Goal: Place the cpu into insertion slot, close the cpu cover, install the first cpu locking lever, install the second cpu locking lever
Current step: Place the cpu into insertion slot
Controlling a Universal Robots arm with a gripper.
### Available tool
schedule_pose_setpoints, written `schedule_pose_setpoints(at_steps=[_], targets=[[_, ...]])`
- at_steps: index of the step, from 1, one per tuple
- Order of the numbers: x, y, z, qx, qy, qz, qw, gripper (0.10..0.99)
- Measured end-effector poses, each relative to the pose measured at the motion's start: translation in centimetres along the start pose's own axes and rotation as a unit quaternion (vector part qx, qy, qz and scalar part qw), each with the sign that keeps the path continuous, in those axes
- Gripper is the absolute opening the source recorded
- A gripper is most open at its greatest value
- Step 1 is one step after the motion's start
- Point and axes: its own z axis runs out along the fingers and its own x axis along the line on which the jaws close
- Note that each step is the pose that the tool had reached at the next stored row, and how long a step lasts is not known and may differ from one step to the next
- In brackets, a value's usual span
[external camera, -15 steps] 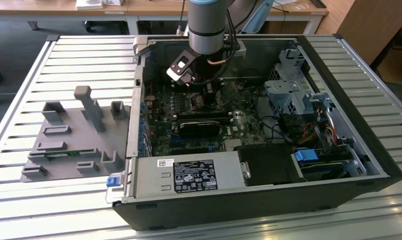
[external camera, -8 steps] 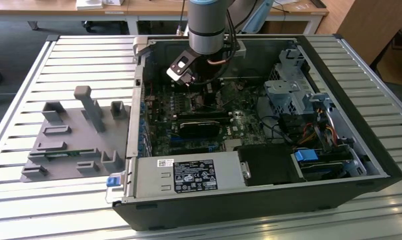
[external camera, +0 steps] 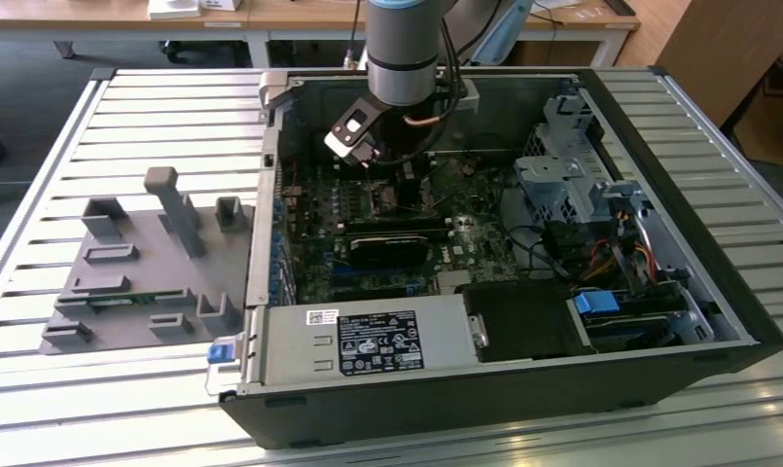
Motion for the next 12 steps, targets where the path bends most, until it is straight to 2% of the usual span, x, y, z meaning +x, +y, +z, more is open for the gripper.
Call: schedule_pose_setpoints(at_steps=[12], targets=[[0.42,0.00,0.16,0.0001,0.0005,0.000,1.0000,0.671]])
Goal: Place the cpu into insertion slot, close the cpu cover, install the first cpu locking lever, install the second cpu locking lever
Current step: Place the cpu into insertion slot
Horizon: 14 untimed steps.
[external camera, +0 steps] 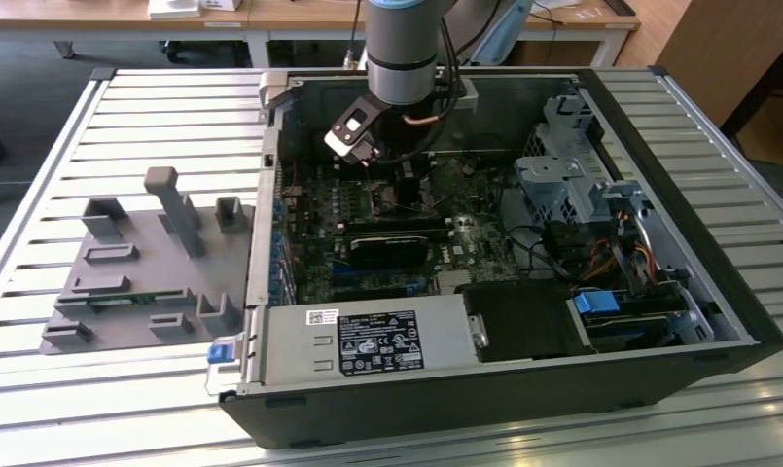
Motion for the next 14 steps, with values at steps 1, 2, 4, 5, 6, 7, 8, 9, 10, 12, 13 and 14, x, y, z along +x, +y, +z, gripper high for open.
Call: schedule_pose_setpoints(at_steps=[1,2,4,5,6,7,8,9,10,12,13,14], targets=[[0.03,0.00,0.02,0.0000,0.0000,0.000,1.0000,0.671],[0.06,0.00,0.03,0.0000,0.0000,0.000,1.0000,0.671],[0.09,0.00,0.05,0.0000,0.0000,0.000,1.0000,0.671],[0.09,0.00,0.05,0.0000,0.0000,0.000,1.0000,0.671],[0.10,0.00,0.05,0.0000,0.0000,0.000,1.0000,0.671],[0.10,0.00,0.05,0.0000,0.0000,0.000,1.0000,0.671],[0.10,0.00,0.02,0.0001,-0.0002,0.000,1.0000,0.671],[0.10,0.01,-0.05,0.0001,-0.0001,0.000,1.0000,0.671],[0.10,0.01,-0.13,0.0000,0.0000,0.000,1.0000,0.671],[0.09,0.02,-0.36,0.0000,0.0000,0.000,1.0000,0.671],[0.09,0.03,-0.49,0.0000,0.0000,0.000,1.0000,0.671],[0.08,0.04,-0.63,0.0000,0.0000,0.000,1.0000,0.671]])
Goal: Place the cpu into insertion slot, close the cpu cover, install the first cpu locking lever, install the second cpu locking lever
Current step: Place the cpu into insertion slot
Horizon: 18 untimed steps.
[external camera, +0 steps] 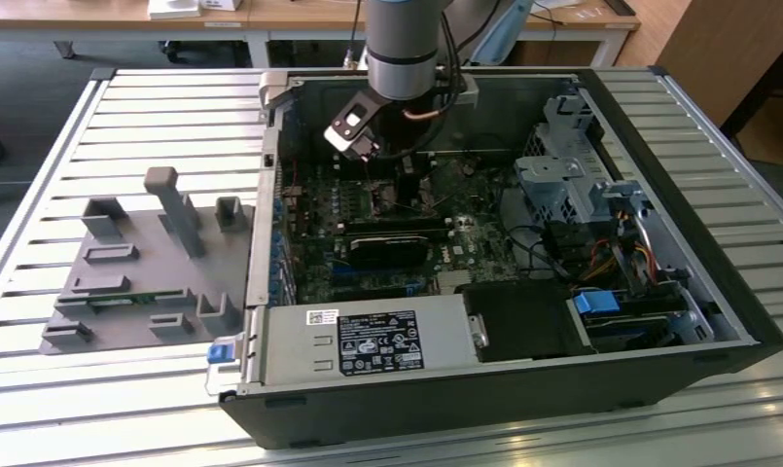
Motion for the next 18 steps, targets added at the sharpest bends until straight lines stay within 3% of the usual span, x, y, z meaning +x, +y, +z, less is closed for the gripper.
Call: schedule_pose_setpoints(at_steps=[8,11,14,17,18], targets=[[-0.10,0.08,-1.41,0.0006,0.0000,0.000,1.0000,0.659],[-0.25,0.09,-1.59,0.0015,0.0001,0.000,1.0000,0.533],[-0.45,0.10,-1.62,0.0022,0.0000,0.000,1.0000,0.478],[-0.51,0.10,-1.63,0.0027,0.0000,0.000,1.0000,0.302],[-0.53,0.10,-1.67,0.0029,-0.0001,0.000,1.0000,0.302]])
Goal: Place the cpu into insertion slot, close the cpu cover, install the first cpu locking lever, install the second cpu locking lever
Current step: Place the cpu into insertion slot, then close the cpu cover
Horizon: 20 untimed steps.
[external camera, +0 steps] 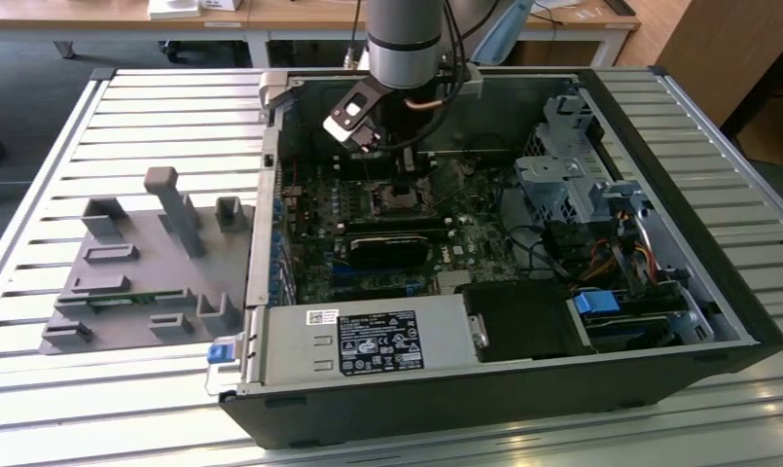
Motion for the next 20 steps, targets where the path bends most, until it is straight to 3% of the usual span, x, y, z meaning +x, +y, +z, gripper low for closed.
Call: schedule_pose_setpoints(at_steps=[1,2,4,20], targets=[[-0.01,0.01,-0.01,0.0000,0.0001,0.000,1.0000,0.243],[-0.02,0.02,-0.01,0.0000,0.0002,0.000,1.0000,0.243],[-0.03,0.03,-0.02,0.0002,0.0001,0.000,1.0000,0.125],[-0.05,0.06,-0.35,0.0004,0.0001,0.000,1.0000,0.106]])
